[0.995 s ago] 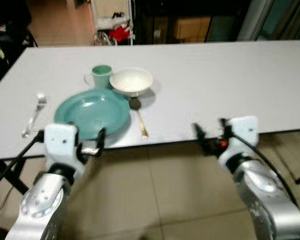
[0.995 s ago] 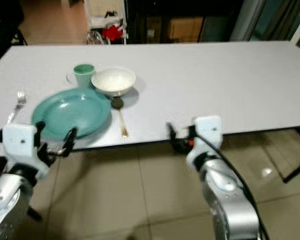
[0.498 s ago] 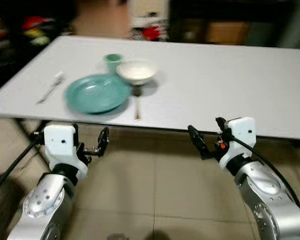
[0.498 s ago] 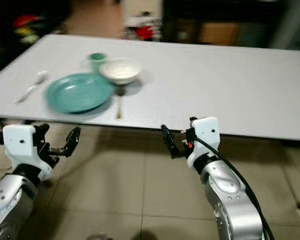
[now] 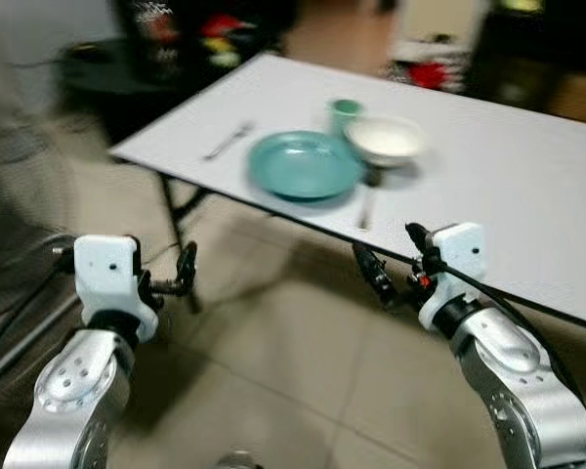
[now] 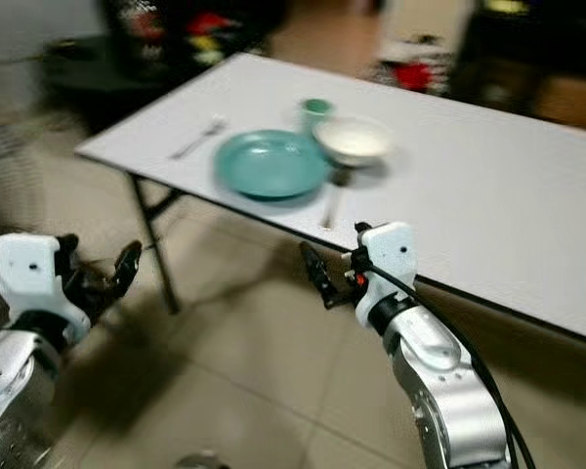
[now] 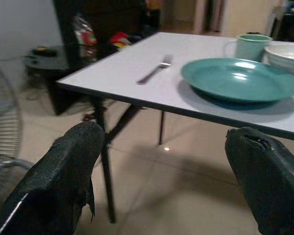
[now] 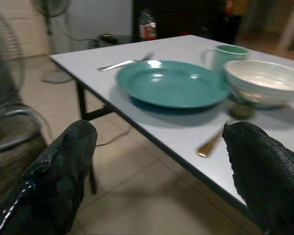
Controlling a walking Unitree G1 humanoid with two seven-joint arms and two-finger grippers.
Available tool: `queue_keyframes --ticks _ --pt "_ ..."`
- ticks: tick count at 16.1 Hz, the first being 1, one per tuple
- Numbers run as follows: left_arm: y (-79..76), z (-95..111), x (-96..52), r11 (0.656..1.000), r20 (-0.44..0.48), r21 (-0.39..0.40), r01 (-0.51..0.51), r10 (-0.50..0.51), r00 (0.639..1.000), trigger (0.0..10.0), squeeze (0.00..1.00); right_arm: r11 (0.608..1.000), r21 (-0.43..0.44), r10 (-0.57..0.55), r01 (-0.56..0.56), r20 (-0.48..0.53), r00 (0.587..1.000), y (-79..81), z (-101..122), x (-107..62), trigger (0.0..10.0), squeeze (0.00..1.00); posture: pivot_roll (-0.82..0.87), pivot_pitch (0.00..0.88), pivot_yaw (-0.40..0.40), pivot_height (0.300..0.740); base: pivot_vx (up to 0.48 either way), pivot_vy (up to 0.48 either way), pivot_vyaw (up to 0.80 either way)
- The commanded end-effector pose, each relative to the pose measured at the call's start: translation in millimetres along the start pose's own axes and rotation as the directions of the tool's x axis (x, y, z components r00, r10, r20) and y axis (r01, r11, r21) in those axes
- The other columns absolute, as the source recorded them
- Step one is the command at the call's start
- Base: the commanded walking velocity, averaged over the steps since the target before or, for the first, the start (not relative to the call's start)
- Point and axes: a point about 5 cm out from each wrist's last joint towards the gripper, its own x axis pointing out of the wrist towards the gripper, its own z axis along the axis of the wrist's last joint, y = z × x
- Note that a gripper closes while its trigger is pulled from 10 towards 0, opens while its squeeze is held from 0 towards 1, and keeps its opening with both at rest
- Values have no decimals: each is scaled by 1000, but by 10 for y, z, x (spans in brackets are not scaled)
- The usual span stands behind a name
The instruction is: Setting the table
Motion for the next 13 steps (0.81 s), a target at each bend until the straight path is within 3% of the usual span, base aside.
queue_keyframes --ticks 1,3,4,5,7,8,9,13 --pt "-19 -4 28 1000 2 12 8 -8 1000 10000 1000 1000 -3 11 -11 -2 1000 2 -11 17 10000 1000 42 0 33 740 0 0 781" --pt "-28 -6 57 999 -2 34 9 -8 1000 10000 1000 1000 -12 3 -3 0 1000 -17 -8 25 10000 1000 41 0 36 740 0 0 778" --pt "-22 -3 64 998 -2 64 8 -8 1000 10000 949 1000 -14 6 -6 3 1000 -11 3 37 10000 1000 42 0 35 740 0 0 775" --pt "-16 -12 68 996 -3 85 9 -8 1000 10000 592 1000 -18 12 -12 4 1000 1 4 46 10000 1000 41 0 31 740 0 0 775" --pt "19 3 87 998 6 53 -23 23 1000 10000 204 999 -30 14 -14 6 1000 0 15 50 10000 1000 34 0 27 740 0 0 775" --pt "32 8 104 998 12 48 -35 35 999 10000 59 999 -37 14 -14 7 1000 -11 17 53 10000 1000 34 0 27 740 0 0 775" --pt "30 4 114 998 11 50 -36 35 999 10000 0 999 -46 13 -12 8 1000 -24 19 55 10000 1000 33 0 24 740 0 0 775" --pt "-5 -6 96 998 9 58 -37 36 999 10000 0 998 -48 36 -35 11 999 4 16 93 10000 1000 59 0 9 740 0 0 773"
